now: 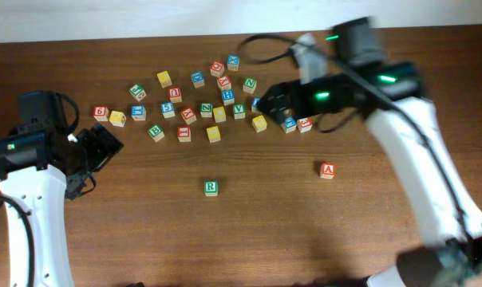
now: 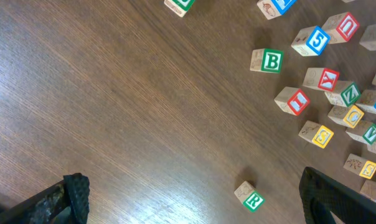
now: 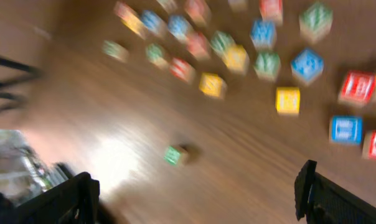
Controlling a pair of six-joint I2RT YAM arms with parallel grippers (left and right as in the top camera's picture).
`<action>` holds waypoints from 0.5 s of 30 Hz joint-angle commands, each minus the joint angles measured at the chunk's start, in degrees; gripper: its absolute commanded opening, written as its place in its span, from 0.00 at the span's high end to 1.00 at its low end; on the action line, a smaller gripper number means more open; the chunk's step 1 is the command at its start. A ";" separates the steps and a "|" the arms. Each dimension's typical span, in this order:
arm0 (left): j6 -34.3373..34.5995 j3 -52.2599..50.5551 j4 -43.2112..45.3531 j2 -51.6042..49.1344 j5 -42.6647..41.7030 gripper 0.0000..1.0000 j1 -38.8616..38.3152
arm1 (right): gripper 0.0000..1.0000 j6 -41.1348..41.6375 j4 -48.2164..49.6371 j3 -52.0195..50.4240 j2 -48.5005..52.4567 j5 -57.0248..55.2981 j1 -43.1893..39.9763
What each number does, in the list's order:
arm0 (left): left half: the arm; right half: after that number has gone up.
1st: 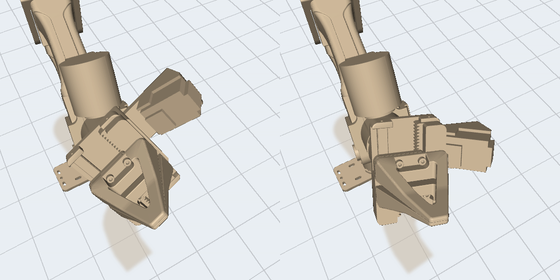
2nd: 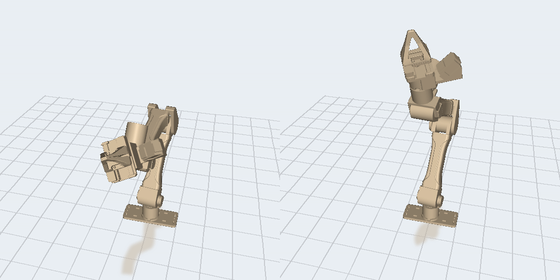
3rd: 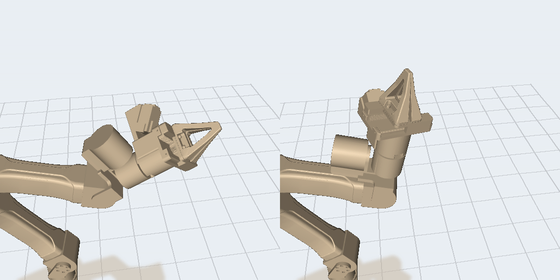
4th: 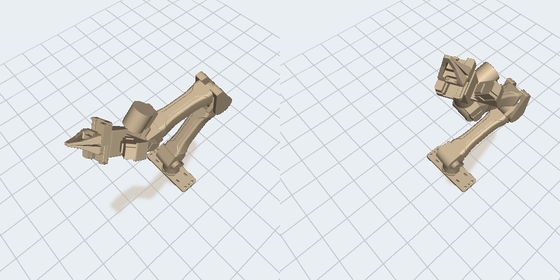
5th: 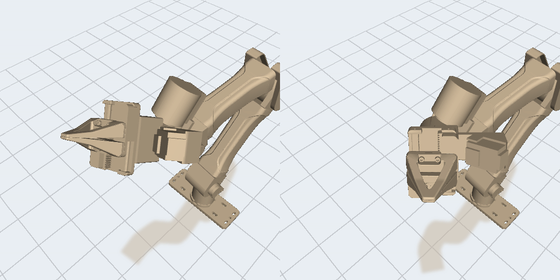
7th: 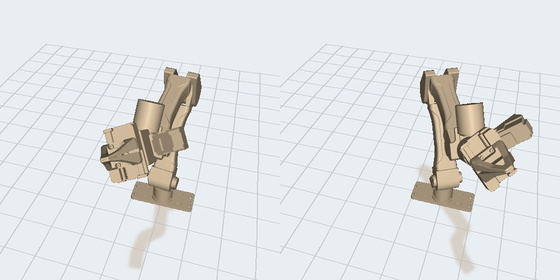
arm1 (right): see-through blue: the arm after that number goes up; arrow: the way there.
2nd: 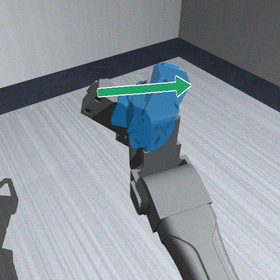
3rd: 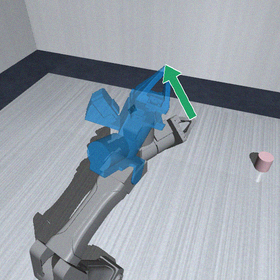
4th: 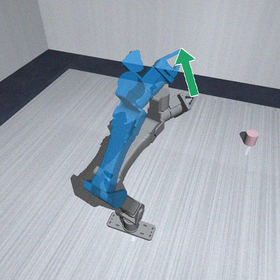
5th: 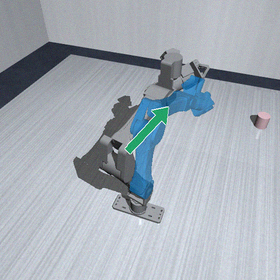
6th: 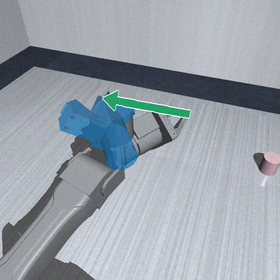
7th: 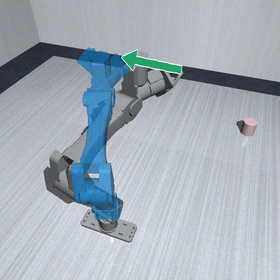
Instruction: Spell out RSS
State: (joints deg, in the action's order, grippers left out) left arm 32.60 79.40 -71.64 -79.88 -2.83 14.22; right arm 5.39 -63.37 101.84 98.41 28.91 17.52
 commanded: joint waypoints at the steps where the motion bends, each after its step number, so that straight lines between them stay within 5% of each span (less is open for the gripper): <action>1: 0.37 0.15 -0.04 0.17 0.04 0.01 0.15 | 0.09 4.37 0.72 0.44 6.71 -24.00 6.54; 3: 0.37 0.15 -0.04 0.17 0.02 0.01 0.15 | 0.18 7.80 4.57 0.44 12.20 -36.26 9.66; 7: 0.37 0.15 -0.04 0.17 0.04 0.01 0.15 | 0.11 7.80 8.59 0.44 22.49 -34.91 10.34; 11: 0.37 0.15 -0.04 0.17 0.02 0.01 0.15 | 0.26 7.08 13.97 0.28 25.83 -32.81 10.49; 15: 0.37 0.15 -0.04 0.17 0.04 0.01 0.15 | 0.26 4.28 16.44 -0.28 25.86 -30.99 9.92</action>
State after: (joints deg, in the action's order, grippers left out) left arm 32.60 79.40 -71.61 -79.88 -2.83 14.22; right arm 12.19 -47.72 101.84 123.94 -3.60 27.53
